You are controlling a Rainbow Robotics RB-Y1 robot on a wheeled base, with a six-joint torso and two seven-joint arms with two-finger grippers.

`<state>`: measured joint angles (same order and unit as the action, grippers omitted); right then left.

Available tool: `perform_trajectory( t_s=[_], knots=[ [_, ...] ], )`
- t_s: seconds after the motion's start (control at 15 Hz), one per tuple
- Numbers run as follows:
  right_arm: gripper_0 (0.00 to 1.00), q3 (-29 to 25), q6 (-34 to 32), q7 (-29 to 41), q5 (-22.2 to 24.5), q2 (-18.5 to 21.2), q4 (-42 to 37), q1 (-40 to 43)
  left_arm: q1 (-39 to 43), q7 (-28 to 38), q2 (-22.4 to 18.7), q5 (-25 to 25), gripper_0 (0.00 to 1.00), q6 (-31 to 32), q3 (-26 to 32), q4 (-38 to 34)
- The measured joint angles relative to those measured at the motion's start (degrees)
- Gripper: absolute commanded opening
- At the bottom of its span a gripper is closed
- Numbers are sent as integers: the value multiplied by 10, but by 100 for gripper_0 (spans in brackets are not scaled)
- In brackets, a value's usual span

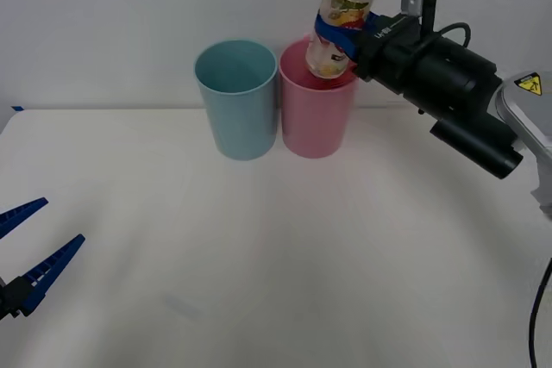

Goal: Grasp the object on the table and drop it into the matching bin: aluminum can to the light blue bin, PET bottle to the pink bin.

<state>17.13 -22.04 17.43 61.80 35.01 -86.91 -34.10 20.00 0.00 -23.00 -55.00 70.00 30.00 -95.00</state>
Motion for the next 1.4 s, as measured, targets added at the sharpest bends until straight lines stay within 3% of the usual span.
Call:
perform_trajectory(
  t_s=[0.4,0.8,0.87,0.93,1.0,1.4],
  knots=[
    [0,0,-14,-10,35,-46,139,-92,0,0,0,0,100,0,0,0],
    [3,0,-13,-16,45,-54,181,-118,0,0,0,0,100,0,0,0],
    [17,-1,-13,-17,45,-54,181,-118,0,0,0,0,100,0,0,0],
    [65,0,-13,-17,46,-54,181,-117,0,0,0,0,100,0,0,0],
    [100,0,-12,-18,46,-54,181,-117,0,0,0,0,100,0,0,0],
    [100,-3,-16,-28,44,-54,177,-112,0,0,0,0,100,0,0,0]
  ],
)
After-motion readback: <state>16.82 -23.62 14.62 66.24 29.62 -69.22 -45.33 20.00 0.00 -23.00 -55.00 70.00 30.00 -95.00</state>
